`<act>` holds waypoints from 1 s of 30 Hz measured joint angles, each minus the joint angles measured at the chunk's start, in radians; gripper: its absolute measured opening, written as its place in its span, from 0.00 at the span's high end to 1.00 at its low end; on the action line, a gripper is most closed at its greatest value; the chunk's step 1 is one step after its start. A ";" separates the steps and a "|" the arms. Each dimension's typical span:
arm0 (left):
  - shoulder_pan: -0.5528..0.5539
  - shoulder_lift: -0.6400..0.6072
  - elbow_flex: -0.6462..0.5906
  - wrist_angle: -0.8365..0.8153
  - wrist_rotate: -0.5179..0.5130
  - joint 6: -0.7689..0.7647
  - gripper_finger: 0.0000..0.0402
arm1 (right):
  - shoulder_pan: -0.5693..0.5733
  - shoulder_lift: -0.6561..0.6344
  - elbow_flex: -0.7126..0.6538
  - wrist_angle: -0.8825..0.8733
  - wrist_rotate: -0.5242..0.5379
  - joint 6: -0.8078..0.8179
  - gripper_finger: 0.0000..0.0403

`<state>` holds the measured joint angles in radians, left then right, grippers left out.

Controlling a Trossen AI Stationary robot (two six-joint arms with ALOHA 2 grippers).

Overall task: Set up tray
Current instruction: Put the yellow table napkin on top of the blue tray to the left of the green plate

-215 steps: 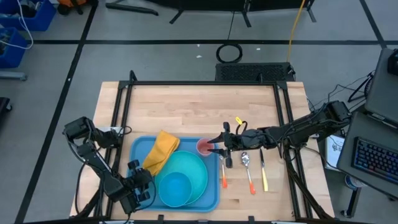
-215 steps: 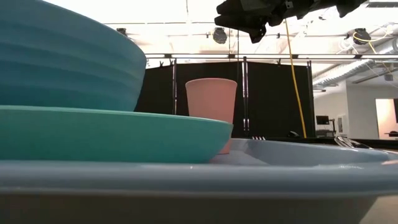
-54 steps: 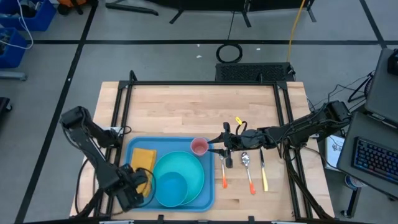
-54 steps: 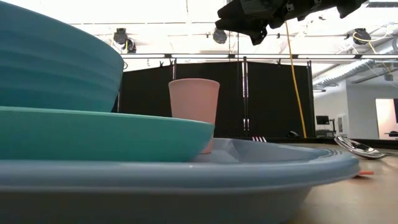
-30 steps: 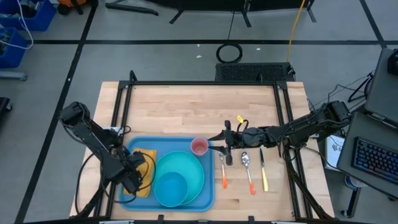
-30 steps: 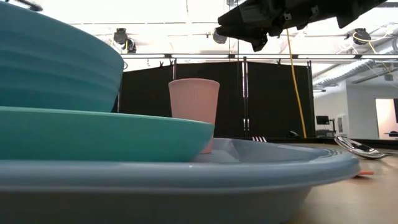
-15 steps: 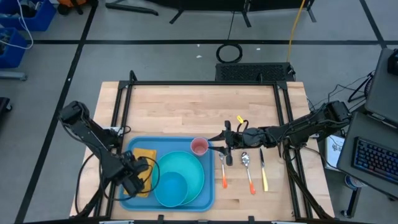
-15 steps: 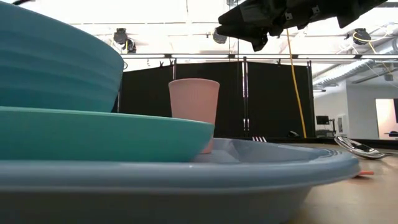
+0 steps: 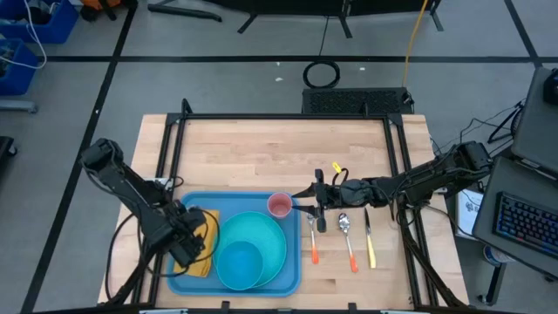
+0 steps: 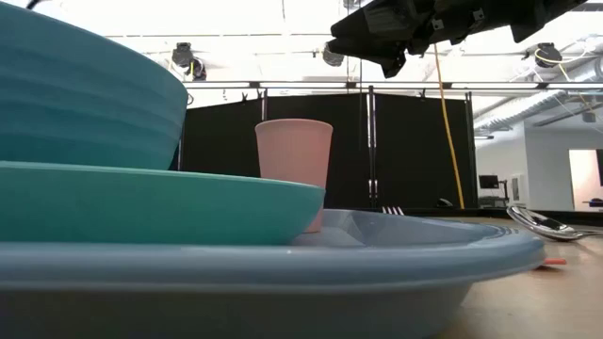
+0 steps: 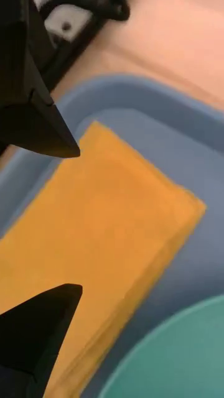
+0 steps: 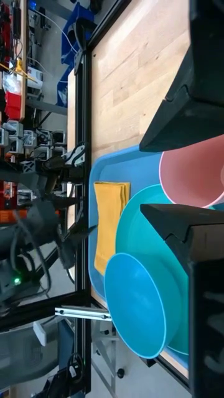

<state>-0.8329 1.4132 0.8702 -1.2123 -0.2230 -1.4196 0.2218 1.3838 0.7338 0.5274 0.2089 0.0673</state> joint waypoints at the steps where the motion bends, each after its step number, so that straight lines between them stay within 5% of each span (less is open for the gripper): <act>1: 0.008 0.001 -0.016 -0.001 0.006 -0.007 0.13 | 0.000 0.000 0.000 0.000 0.000 0.000 0.67; 15: 0.076 -0.004 -0.223 0.280 0.048 0.056 0.12 | 0.000 0.000 0.000 0.000 0.000 0.000 0.67; 30: 0.077 -0.002 -0.234 0.232 0.117 -0.043 0.12 | 0.000 0.000 0.000 0.000 0.000 0.000 0.67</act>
<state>-0.7559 1.4109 0.6357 -0.9807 -0.1064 -1.4628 0.2222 1.3842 0.7338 0.5270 0.2085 0.0673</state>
